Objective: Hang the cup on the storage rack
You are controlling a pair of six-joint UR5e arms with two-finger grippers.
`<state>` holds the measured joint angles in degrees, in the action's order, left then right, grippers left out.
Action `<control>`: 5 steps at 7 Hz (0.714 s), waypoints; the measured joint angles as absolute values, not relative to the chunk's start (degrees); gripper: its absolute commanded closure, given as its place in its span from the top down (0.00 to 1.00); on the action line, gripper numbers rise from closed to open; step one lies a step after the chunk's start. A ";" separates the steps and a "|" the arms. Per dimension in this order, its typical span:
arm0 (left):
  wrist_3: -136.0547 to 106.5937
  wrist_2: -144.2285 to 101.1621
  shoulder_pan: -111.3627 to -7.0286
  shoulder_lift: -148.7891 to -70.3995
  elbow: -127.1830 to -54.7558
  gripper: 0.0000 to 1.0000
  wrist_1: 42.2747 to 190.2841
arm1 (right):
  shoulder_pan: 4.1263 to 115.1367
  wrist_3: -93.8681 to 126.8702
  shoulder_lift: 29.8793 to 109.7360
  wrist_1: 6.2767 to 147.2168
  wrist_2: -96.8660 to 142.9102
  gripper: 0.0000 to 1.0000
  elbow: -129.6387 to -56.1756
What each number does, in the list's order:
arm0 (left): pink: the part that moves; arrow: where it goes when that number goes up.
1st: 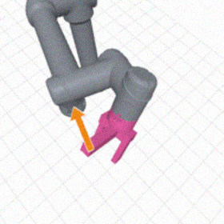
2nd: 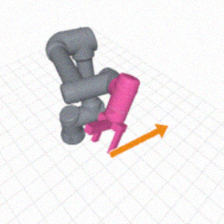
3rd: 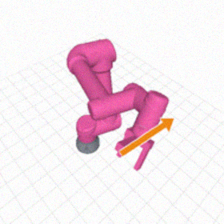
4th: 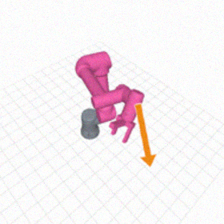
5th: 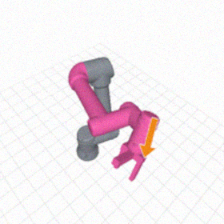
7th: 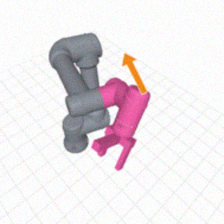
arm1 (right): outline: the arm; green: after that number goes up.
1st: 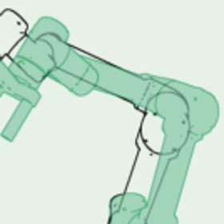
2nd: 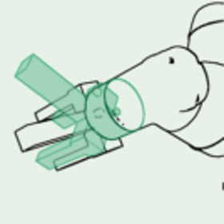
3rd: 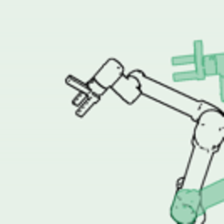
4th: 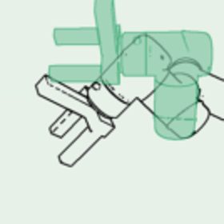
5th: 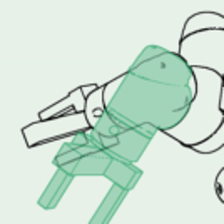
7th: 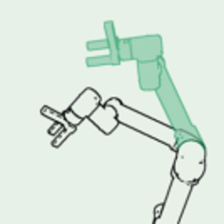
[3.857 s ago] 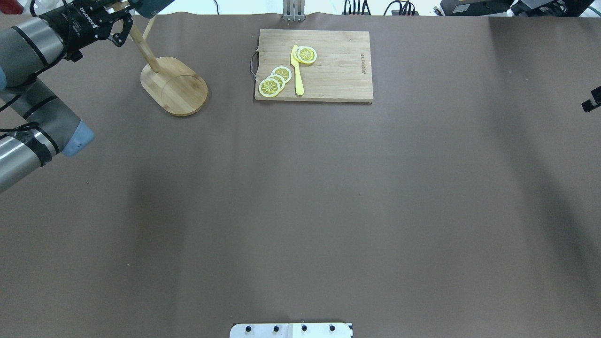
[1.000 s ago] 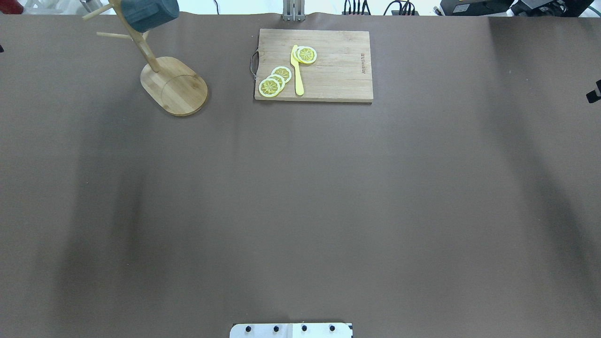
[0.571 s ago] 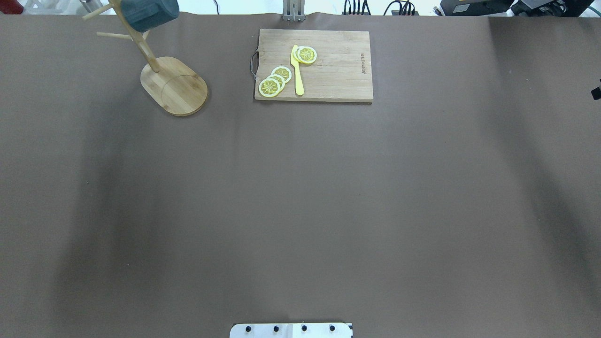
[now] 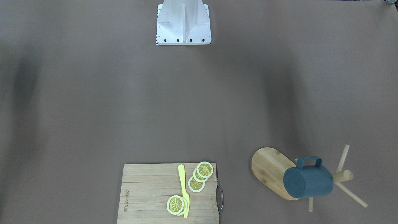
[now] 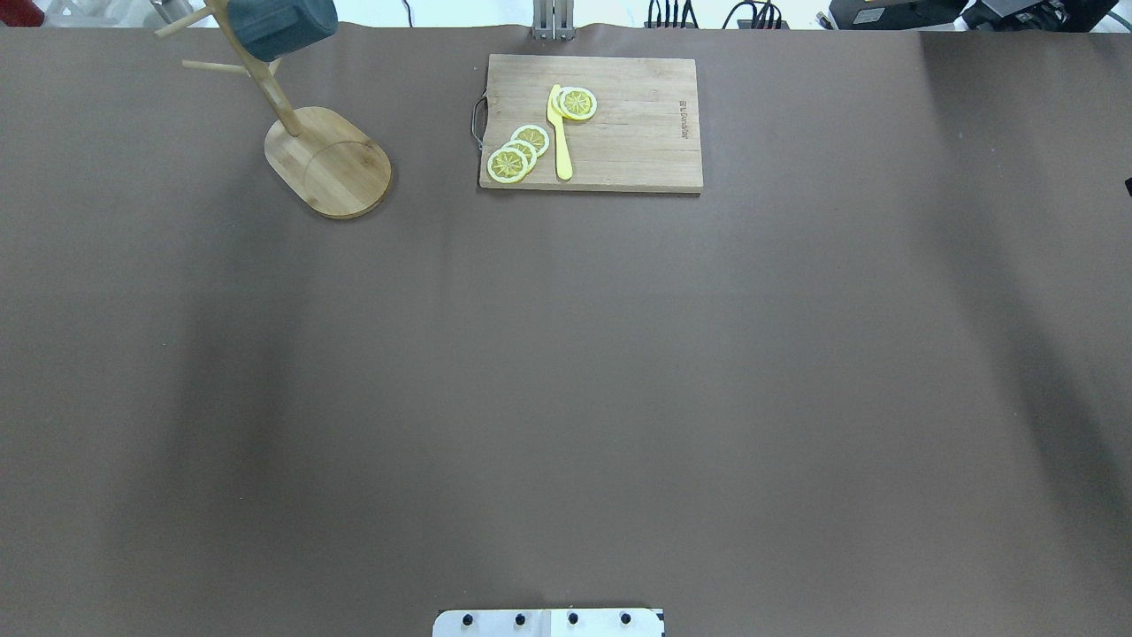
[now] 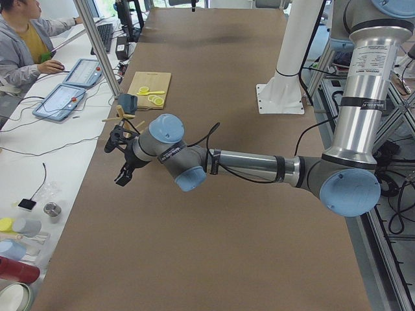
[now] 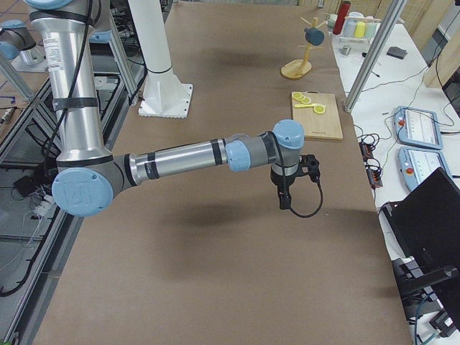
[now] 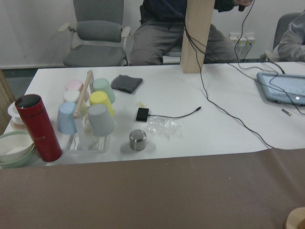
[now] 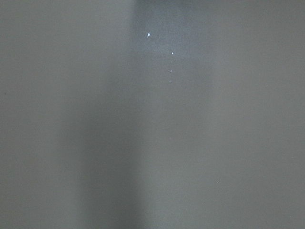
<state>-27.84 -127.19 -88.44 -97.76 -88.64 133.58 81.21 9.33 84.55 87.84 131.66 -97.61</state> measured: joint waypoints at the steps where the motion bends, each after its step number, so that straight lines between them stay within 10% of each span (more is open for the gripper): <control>1: -23.64 -131.73 -89.37 -97.73 -90.03 0.98 126.01 | 81.56 9.32 84.89 88.12 131.78 1.00 -97.50; 5: -9.28 -138.77 -89.45 -91.24 -91.36 0.98 113.10 | 83.81 8.48 85.21 90.29 131.49 1.00 -95.40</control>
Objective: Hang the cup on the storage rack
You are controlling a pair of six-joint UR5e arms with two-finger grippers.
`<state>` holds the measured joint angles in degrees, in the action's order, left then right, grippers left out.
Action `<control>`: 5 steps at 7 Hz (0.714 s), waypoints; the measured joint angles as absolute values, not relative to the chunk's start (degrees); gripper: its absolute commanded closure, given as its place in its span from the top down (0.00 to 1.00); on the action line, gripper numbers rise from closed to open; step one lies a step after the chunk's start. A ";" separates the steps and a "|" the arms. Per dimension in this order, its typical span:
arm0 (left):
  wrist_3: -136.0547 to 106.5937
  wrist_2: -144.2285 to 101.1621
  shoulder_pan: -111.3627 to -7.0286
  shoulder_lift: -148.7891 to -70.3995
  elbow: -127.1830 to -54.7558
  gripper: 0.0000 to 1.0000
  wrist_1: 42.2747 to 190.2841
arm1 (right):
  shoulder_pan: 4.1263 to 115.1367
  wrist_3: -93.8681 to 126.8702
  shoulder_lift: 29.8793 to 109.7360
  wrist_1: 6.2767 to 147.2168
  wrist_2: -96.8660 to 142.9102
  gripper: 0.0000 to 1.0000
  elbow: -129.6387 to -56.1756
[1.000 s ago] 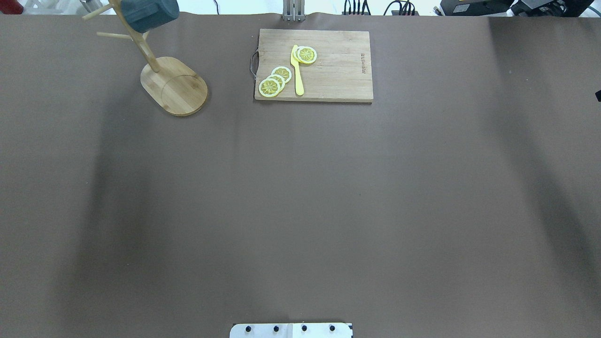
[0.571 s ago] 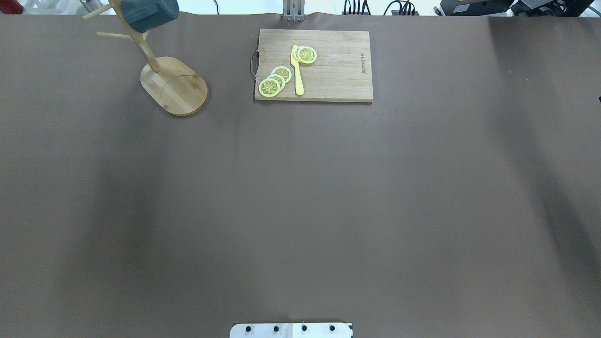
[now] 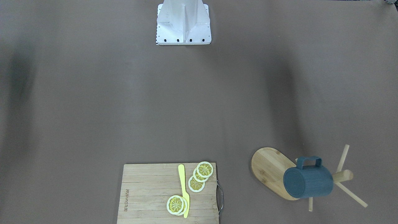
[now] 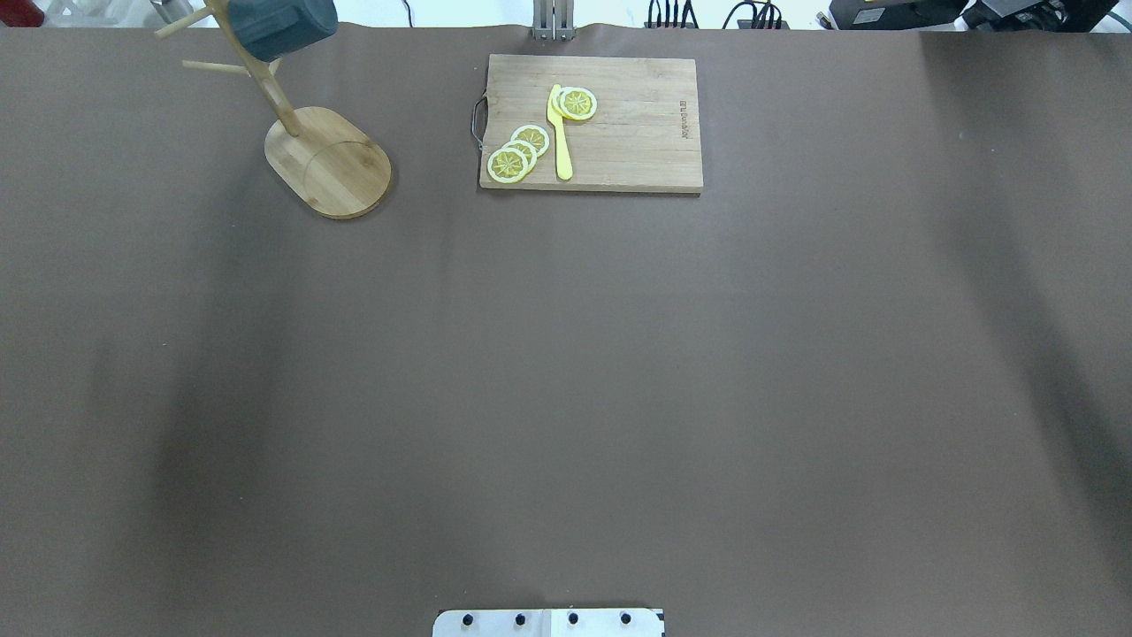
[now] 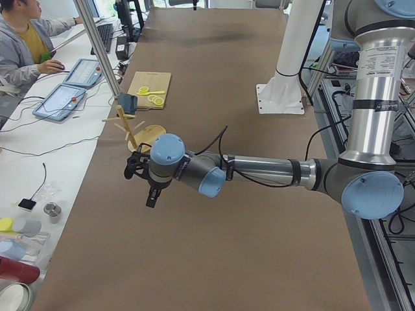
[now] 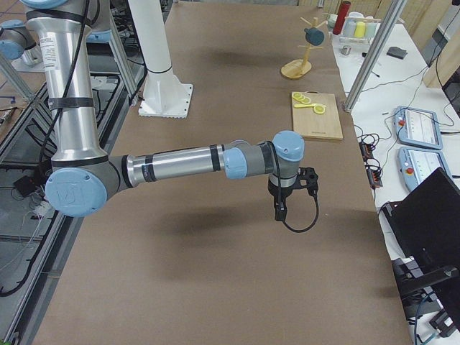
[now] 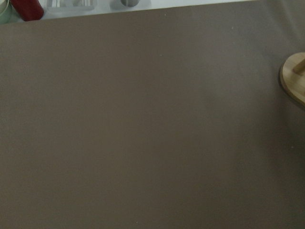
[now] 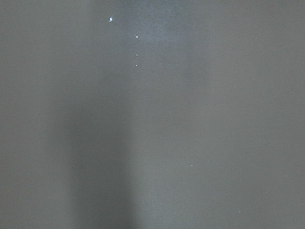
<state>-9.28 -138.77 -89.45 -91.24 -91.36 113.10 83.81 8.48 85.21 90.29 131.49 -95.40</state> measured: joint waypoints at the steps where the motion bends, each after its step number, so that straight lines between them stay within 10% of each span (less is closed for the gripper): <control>1: -7.10 -138.76 -89.07 -90.74 -91.43 0.98 109.61 | 84.98 6.01 85.09 91.60 131.33 1.00 -94.88; 5: -4.01 -137.69 -87.57 -91.22 -91.69 0.98 93.64 | 87.58 0.35 84.88 96.45 131.31 1.00 -93.93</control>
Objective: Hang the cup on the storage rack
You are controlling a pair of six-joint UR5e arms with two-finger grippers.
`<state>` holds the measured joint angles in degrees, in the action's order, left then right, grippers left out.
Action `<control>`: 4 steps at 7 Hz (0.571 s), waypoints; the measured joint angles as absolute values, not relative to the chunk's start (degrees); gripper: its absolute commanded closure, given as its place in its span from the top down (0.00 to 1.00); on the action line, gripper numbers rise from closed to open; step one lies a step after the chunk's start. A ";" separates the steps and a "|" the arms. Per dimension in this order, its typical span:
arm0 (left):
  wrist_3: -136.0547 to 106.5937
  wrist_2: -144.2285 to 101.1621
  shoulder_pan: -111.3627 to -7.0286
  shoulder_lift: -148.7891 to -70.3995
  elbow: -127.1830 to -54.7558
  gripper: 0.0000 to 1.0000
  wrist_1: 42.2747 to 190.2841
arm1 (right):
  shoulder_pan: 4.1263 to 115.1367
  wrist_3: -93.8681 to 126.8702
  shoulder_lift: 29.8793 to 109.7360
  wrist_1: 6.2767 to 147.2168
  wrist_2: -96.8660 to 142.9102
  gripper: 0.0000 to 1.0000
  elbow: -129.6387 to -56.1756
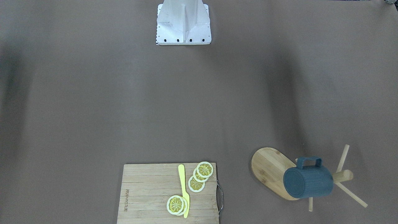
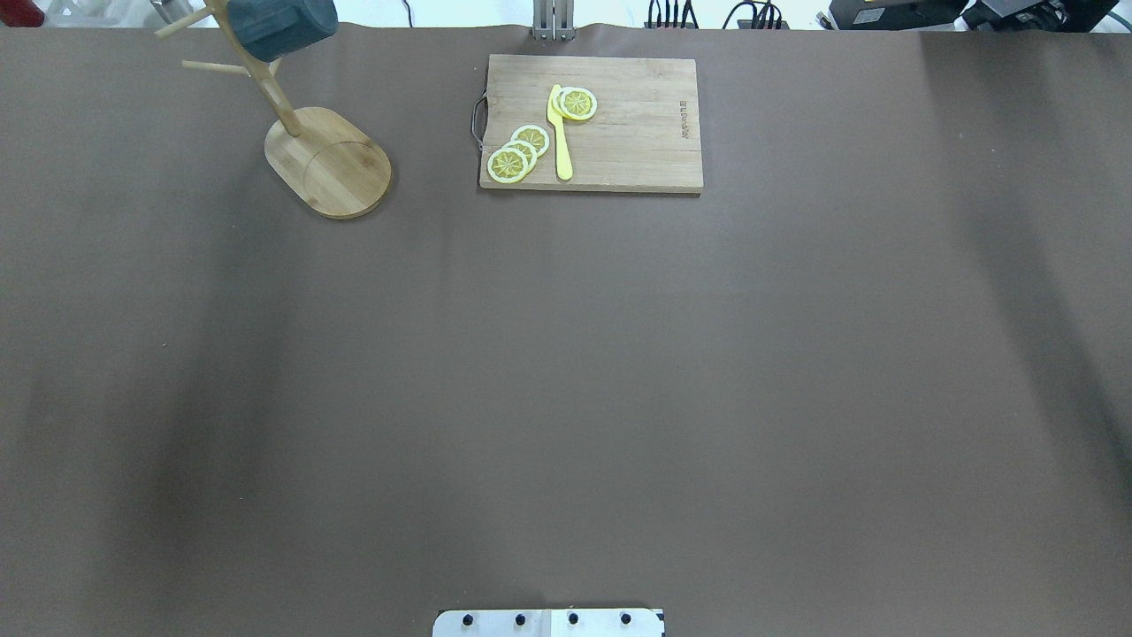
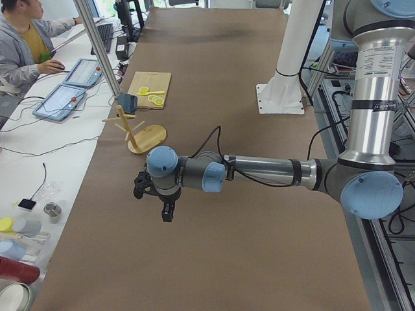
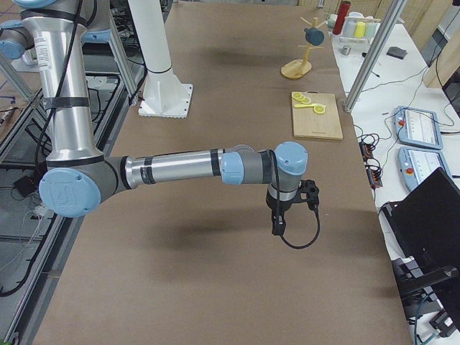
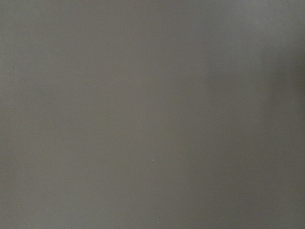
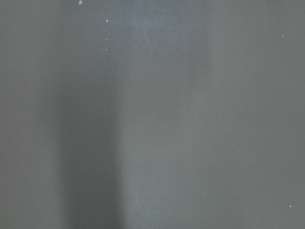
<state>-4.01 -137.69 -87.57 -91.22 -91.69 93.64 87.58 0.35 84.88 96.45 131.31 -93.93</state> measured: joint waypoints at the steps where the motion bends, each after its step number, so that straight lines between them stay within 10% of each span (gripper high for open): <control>1: -3.97 -137.56 -87.56 -91.19 -91.95 0.98 92.18 | 87.70 0.24 84.90 97.55 131.29 1.00 -93.86; 4: -4.03 -137.32 -87.48 -90.61 -92.28 0.98 91.34 | 88.66 0.24 85.35 98.79 131.67 1.00 -93.85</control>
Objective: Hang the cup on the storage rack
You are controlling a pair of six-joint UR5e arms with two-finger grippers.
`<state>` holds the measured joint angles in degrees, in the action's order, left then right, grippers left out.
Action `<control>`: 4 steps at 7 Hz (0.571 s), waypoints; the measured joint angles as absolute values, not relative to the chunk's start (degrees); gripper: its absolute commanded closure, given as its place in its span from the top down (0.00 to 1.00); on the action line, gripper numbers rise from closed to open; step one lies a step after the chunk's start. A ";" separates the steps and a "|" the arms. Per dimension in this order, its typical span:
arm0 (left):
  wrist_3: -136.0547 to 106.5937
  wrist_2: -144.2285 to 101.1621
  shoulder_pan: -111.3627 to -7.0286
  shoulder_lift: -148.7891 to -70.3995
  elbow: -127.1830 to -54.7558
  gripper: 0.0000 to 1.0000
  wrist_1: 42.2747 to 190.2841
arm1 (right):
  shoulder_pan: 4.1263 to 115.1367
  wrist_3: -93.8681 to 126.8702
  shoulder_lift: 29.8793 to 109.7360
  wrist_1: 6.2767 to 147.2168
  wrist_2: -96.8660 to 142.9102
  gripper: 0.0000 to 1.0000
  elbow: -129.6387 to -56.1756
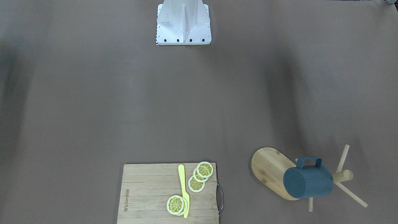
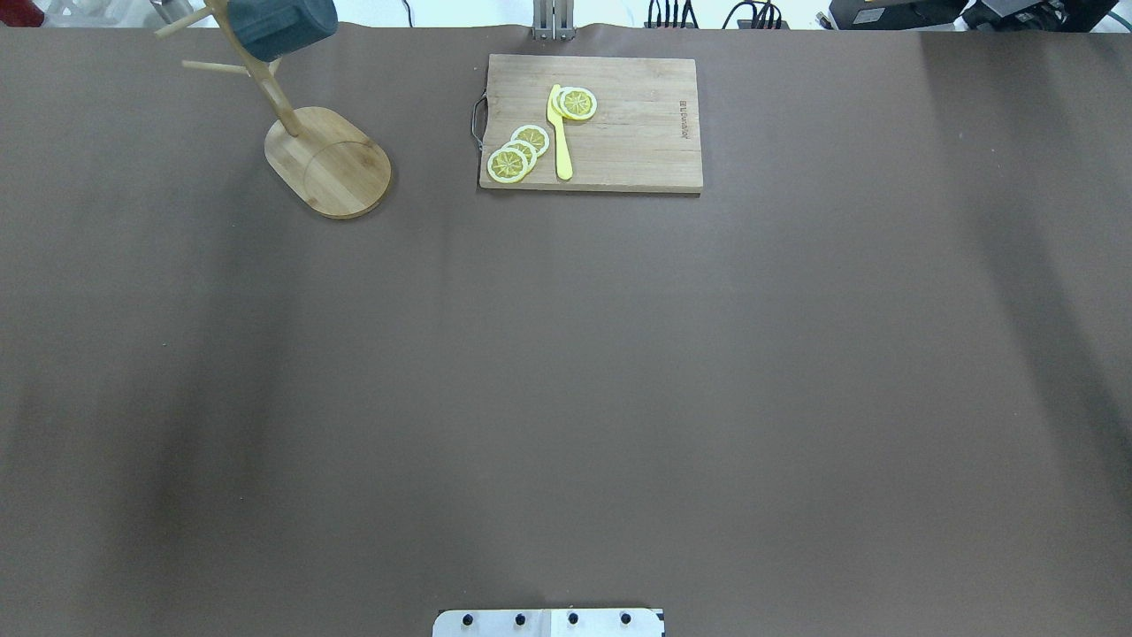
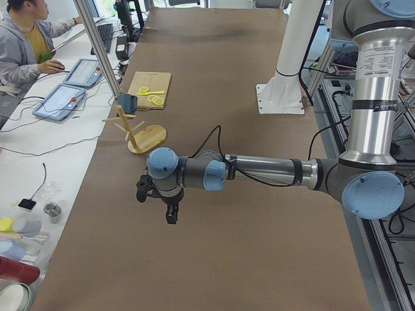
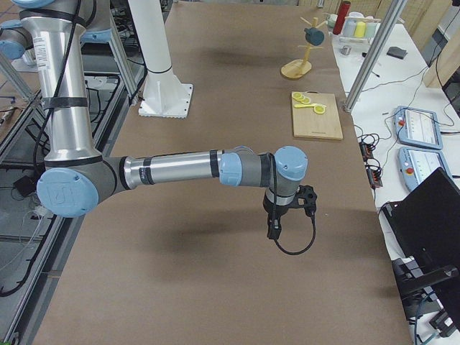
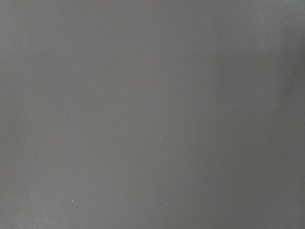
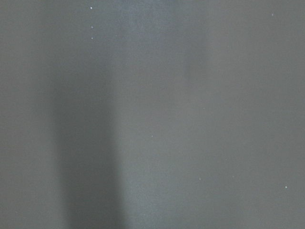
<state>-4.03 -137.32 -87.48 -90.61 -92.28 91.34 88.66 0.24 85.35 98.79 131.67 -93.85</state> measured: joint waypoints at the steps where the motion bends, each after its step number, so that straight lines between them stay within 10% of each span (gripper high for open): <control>1: -4.02 -137.30 -87.47 -90.54 -92.39 0.98 91.36 | 88.85 0.20 85.80 98.68 131.55 1.00 -94.05; 4: -4.00 -137.51 -87.35 -90.20 -92.83 0.98 91.54 | 88.94 0.12 86.87 98.29 131.51 1.00 -94.47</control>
